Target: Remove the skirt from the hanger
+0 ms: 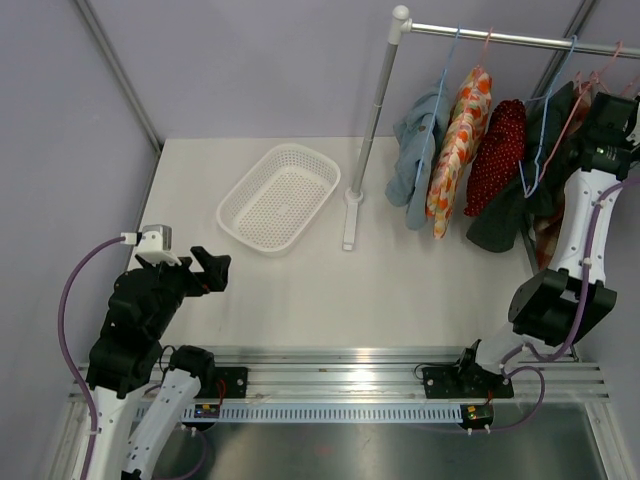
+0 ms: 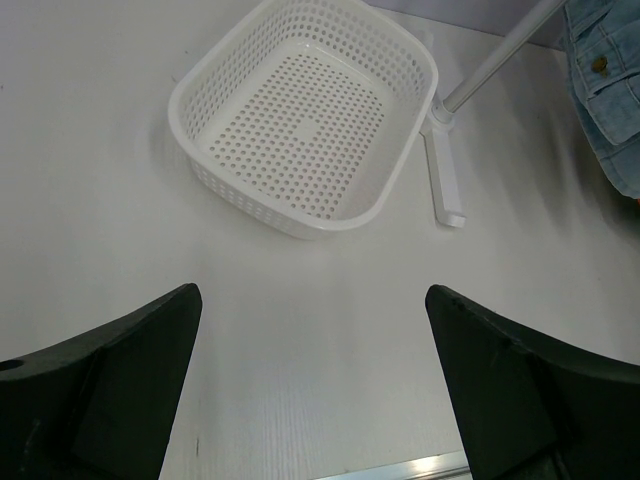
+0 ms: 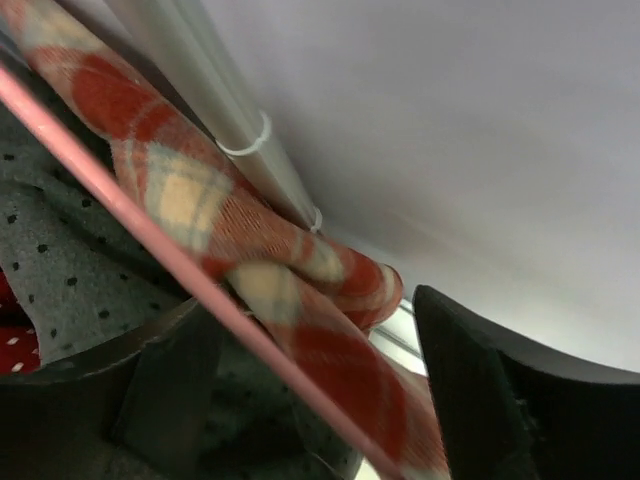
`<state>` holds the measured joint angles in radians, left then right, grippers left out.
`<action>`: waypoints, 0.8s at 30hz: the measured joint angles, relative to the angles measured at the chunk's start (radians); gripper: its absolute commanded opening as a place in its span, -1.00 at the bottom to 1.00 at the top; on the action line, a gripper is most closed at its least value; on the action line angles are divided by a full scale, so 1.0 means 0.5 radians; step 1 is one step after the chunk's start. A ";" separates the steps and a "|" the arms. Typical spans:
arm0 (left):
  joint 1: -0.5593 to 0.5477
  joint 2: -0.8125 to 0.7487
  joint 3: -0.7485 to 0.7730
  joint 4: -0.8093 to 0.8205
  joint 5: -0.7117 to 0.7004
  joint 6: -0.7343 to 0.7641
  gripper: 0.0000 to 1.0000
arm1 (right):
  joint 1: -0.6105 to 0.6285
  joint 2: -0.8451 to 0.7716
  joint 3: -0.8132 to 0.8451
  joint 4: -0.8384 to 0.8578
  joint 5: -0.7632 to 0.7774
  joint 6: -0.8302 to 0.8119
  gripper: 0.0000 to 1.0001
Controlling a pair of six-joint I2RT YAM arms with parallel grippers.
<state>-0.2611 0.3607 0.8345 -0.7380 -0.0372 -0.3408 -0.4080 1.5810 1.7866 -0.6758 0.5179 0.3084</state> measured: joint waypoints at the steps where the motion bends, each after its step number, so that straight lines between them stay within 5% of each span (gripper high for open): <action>1: 0.000 0.000 0.000 -0.003 -0.002 0.000 0.98 | 0.000 0.047 0.026 -0.005 -0.013 0.002 0.18; 4: 0.000 0.000 0.000 -0.007 -0.006 -0.001 0.98 | -0.002 0.163 0.119 -0.032 -0.065 -0.036 -0.64; 5: 0.000 0.000 0.000 -0.007 -0.008 -0.001 0.98 | -0.001 0.169 0.136 -0.048 -0.099 -0.064 -0.77; 10: 0.000 0.001 0.000 -0.012 -0.011 -0.008 0.98 | 0.056 0.142 0.163 -0.109 -0.288 -0.124 -1.00; 24: 0.000 0.030 0.000 -0.039 -0.048 -0.014 0.97 | 0.053 -0.063 0.470 -0.387 -0.415 -0.063 -1.00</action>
<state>-0.2611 0.3756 0.8345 -0.7574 -0.0612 -0.3481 -0.3813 1.5497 2.0216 -0.8692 0.3103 0.2768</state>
